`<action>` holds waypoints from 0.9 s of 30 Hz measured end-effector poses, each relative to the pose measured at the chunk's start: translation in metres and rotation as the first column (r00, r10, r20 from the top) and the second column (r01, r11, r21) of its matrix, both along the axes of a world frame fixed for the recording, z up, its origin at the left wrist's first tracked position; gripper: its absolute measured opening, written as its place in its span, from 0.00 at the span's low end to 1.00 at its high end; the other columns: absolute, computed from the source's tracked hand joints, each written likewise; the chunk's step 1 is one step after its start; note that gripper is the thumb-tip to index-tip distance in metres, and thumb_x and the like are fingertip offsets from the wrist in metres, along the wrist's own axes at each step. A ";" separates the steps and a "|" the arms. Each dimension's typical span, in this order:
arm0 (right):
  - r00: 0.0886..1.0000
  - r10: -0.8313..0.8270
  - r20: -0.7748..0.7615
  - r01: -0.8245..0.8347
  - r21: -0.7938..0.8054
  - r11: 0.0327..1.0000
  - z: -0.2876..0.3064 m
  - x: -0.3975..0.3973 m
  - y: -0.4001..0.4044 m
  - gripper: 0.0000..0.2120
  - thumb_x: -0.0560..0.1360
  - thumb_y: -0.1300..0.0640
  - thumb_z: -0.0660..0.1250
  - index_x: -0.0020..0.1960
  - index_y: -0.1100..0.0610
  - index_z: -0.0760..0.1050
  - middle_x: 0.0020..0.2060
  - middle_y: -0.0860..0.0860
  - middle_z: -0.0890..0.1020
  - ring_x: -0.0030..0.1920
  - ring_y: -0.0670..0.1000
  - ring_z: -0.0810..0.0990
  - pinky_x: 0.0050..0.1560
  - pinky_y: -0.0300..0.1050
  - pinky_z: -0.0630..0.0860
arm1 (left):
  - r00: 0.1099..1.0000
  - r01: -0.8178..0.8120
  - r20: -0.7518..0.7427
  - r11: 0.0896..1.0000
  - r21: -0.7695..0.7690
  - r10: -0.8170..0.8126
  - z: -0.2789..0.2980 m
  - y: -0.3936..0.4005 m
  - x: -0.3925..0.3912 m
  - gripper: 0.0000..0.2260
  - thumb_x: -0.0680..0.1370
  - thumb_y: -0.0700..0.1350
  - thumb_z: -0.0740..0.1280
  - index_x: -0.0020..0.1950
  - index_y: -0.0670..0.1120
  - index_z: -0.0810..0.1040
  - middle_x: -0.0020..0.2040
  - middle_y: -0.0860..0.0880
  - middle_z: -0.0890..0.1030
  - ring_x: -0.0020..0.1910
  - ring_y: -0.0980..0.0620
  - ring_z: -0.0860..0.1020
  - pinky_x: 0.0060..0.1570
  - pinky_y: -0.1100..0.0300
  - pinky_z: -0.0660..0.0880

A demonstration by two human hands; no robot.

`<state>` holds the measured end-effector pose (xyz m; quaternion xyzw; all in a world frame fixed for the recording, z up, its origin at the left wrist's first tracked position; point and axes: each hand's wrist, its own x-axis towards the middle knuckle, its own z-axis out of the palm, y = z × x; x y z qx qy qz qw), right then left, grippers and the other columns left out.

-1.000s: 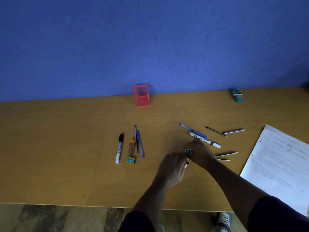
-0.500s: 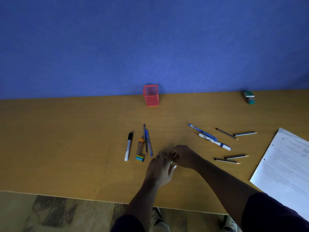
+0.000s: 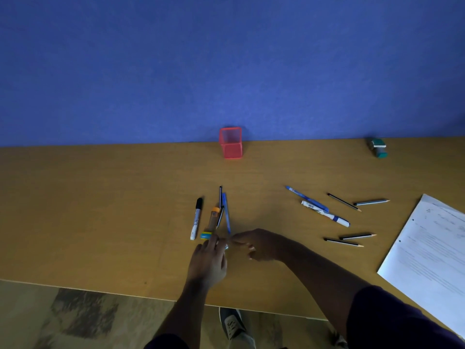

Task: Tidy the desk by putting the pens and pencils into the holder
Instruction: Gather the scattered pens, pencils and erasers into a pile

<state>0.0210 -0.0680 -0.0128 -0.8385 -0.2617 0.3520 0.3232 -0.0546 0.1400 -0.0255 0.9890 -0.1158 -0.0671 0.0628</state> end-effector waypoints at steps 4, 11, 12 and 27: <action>0.988 0.021 0.150 0.001 -0.142 0.990 0.008 0.005 -0.021 0.25 0.76 0.62 0.68 0.72 0.50 0.71 0.67 0.48 0.78 0.63 0.49 0.78 0.62 0.47 0.77 | 1.000 -0.017 0.024 1.000 0.012 0.017 0.003 0.005 0.002 0.17 0.68 0.44 0.73 0.55 0.48 0.76 0.54 0.47 0.76 0.46 0.49 0.79 0.40 0.55 0.77; 0.932 0.017 0.363 0.116 -0.341 0.933 0.019 0.017 -0.089 0.17 0.78 0.57 0.64 0.65 0.46 0.74 0.63 0.45 0.78 0.59 0.48 0.78 0.55 0.46 0.78 | 0.987 0.083 0.138 0.997 0.007 -0.083 0.003 -0.031 0.021 0.16 0.71 0.46 0.71 0.58 0.45 0.78 0.55 0.44 0.76 0.49 0.46 0.77 0.47 0.50 0.77; 0.923 0.000 0.385 0.149 -0.358 0.922 0.021 0.017 -0.102 0.18 0.77 0.55 0.67 0.66 0.45 0.73 0.62 0.43 0.77 0.58 0.47 0.78 0.53 0.45 0.78 | 0.982 0.126 0.143 0.992 0.011 -0.126 0.003 -0.042 0.025 0.16 0.72 0.46 0.70 0.58 0.45 0.78 0.56 0.44 0.76 0.50 0.45 0.77 0.47 0.50 0.77; 0.921 0.010 0.391 0.268 -0.648 0.713 0.038 0.008 -0.228 0.23 0.69 0.46 0.75 0.62 0.47 0.73 0.56 0.48 0.77 0.56 0.53 0.80 0.50 0.49 0.78 | 0.806 0.591 -0.024 0.806 -0.026 -0.591 0.001 -0.244 0.055 0.25 0.80 0.43 0.67 0.76 0.47 0.65 0.76 0.45 0.65 0.65 0.42 0.71 0.58 0.45 0.73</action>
